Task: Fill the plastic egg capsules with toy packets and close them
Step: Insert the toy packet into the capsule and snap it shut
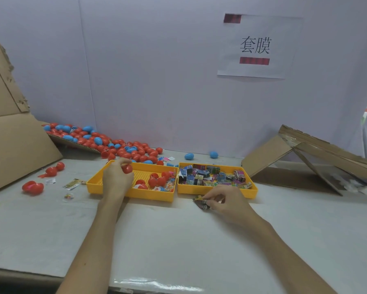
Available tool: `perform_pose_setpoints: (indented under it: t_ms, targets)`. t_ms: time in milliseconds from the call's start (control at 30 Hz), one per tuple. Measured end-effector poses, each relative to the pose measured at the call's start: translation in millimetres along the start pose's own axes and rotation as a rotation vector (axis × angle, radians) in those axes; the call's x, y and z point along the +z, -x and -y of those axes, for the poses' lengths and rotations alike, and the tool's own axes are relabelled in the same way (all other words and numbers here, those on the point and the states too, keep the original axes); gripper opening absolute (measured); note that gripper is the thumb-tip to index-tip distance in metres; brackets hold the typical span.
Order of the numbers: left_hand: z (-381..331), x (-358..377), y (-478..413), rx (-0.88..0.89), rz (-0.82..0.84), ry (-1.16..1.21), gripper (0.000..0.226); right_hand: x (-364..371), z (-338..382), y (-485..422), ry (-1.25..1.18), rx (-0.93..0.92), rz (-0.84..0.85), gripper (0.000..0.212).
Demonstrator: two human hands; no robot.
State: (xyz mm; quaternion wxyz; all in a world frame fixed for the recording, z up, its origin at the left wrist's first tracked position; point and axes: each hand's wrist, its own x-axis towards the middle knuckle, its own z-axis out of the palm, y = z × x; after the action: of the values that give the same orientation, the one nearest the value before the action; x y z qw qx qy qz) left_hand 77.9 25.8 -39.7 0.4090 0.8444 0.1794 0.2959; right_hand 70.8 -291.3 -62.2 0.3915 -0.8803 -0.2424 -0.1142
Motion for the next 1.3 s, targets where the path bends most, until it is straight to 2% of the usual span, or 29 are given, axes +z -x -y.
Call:
perform_pose_setpoints:
  t_ms: [167,300,467,633,933,1300]
  targets:
    - [-16.1,-2.0,3.8,0.041,0.098,0.382,0.043,-0.4,-0.6,-0.1,-0.006,-0.005,0.004,0.021]
    - [-32.6,1.3,15.9,0.062,0.385,0.737,0.030,-0.1,-0.7,-0.1,-0.009,-0.031,-0.019,0.022]
    - [-45.4,5.2,28.5,0.054,0.813,1.117,0.041,-0.5,-0.1,-1.4,0.009,-0.055,-0.060,0.022]
    - [-54.0,10.2,40.6,-0.024,1.018,1.282,0.036,-0.7,-1.1,-2.3,0.031,-0.029,-0.041,0.018]
    - [-62.5,25.8,60.4,-0.008,1.065,1.187,0.036,-1.0,-0.4,-1.6,0.003,-0.029,-0.055,0.014]
    - [-63.8,33.0,67.0,0.136,0.783,0.951,0.045,-3.0,2.4,-0.1,0.005,-0.055,-0.041,0.013]
